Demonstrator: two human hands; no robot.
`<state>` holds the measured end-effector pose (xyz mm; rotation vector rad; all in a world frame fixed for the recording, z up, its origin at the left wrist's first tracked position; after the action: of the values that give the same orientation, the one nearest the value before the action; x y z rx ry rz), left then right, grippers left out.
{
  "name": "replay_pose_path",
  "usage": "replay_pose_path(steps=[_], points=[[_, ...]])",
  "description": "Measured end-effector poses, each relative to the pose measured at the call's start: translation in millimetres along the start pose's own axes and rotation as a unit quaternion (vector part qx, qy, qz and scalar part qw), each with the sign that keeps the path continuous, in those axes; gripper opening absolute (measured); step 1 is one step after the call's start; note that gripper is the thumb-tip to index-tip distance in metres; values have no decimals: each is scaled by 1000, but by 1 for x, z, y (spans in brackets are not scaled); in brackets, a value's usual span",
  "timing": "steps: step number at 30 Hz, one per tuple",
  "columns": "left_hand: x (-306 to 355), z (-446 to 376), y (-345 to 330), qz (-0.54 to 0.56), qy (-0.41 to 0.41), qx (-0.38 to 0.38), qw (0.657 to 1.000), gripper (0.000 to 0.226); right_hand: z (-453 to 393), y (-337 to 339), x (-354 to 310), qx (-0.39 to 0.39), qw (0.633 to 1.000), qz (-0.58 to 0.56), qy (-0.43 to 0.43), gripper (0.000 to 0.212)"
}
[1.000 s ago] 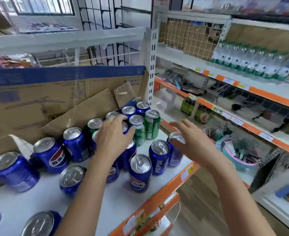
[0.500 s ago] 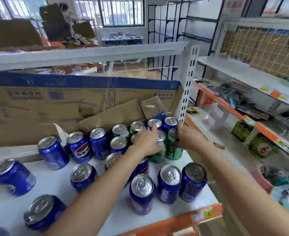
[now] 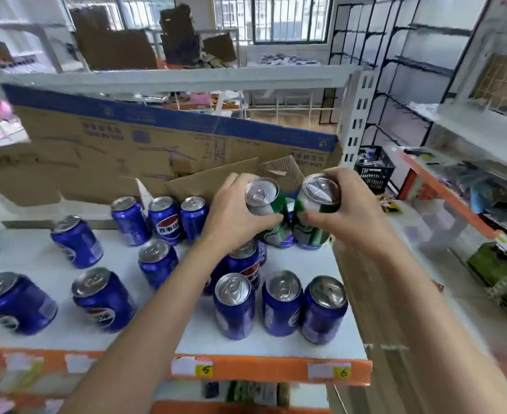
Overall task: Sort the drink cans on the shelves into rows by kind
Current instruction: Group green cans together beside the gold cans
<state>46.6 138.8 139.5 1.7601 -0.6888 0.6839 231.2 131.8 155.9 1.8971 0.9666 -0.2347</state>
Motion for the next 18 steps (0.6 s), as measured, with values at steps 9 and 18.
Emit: replay_pose_path(steps=[9, 18], points=[[-78, 159, 140, -14, 135, 222, 966, 54, 43, -84, -121, -130, 944, -274, 133, 58], [-206, 279, 227, -19, 301, 294, 907, 65, 86, -235, -216, -314, 905, -163, 235, 61]])
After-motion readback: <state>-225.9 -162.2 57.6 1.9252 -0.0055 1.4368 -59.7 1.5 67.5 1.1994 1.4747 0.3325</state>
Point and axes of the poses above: each hand's wrist, its own z-axis away from the middle knuckle, its own y-axis out of the back of the hand, x = y × z, the point moved 6 cm from there along -z, towards the middle knuckle, and after that the axes turned 11 degrees about y, right-handed, at the moved point
